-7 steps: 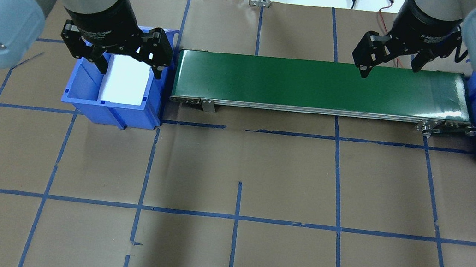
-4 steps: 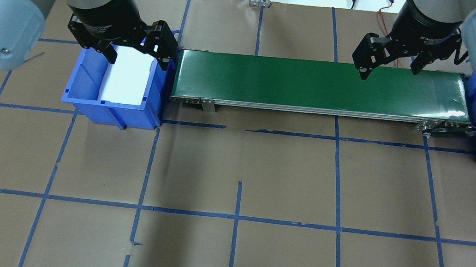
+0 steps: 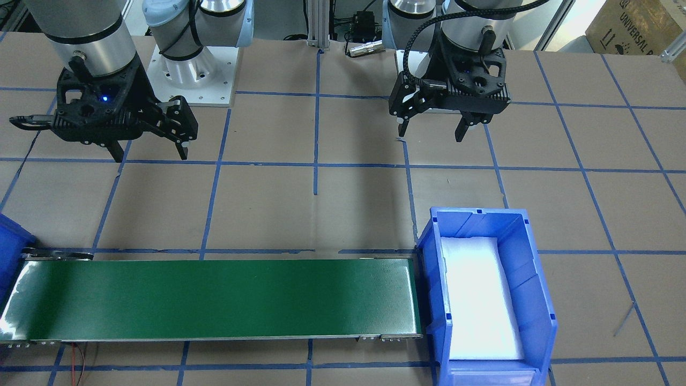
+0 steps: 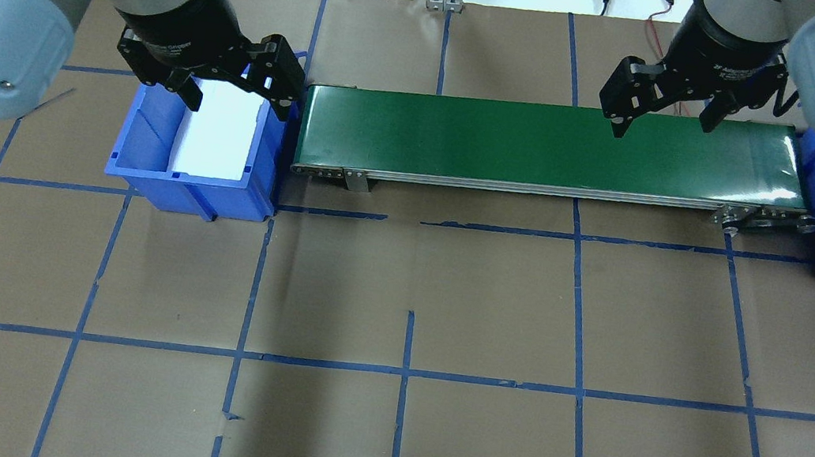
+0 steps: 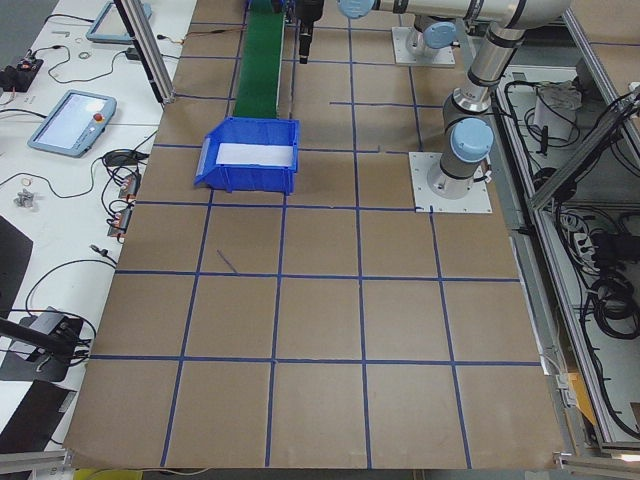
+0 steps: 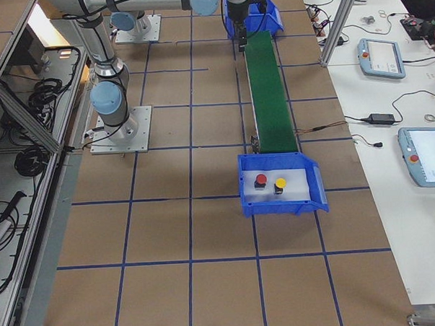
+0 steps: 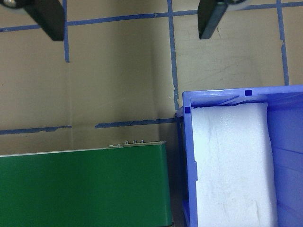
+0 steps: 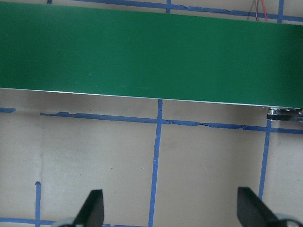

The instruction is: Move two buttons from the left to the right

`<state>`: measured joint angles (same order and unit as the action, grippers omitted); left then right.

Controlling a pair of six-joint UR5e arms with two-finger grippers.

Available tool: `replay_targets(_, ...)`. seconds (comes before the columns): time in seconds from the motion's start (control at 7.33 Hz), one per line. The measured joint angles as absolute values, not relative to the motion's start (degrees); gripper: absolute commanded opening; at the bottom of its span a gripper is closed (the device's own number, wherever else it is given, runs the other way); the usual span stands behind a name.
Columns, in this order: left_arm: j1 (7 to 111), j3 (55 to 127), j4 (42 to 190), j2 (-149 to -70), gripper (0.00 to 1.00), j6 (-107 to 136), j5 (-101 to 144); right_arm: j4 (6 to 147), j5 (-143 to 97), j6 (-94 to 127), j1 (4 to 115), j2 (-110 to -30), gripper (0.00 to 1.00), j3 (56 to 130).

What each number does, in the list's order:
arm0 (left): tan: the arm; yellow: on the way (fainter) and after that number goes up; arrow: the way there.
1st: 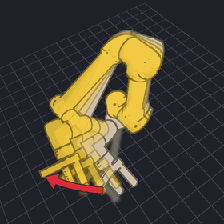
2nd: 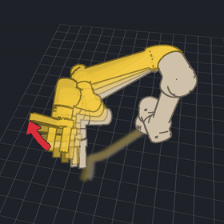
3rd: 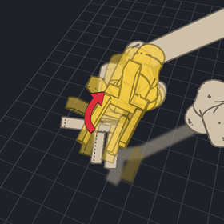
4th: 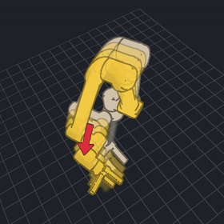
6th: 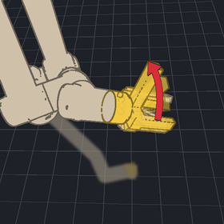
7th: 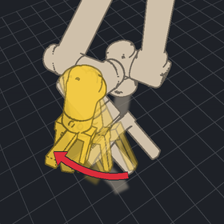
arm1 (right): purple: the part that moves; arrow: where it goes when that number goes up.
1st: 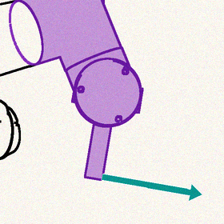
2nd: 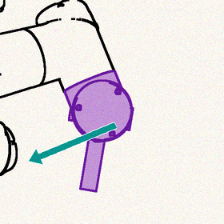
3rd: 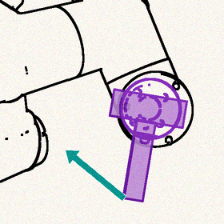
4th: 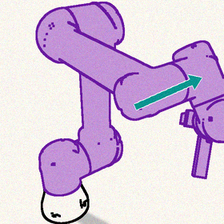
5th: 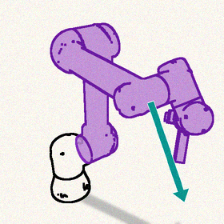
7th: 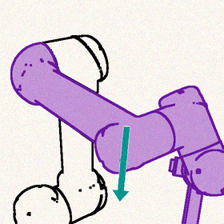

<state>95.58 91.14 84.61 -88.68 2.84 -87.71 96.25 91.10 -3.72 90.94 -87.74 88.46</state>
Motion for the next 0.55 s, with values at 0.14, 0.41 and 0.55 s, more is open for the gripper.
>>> replay_targets(0.14, 95.65, 91.19, 84.67, -88.68, 1.0, 2.88, -87.71, 96.29, 91.07, -2.73, 91.16, -87.8, 1.0, 88.31)
replay_targets(0.41, 95.66, 91.33, 84.62, -88.77, 1.0, 2.88, -90.25, 96.32, 91.06, -2.58, 91.23, -87.81, 1.0, 88.29)
replay_targets(0.55, 95.63, 91.51, 84.42, -88.9, 1.0, 2.86, -91.5, 96.3, 91.06, -2.61, 91.23, -87.81, 1.0, 88.31)
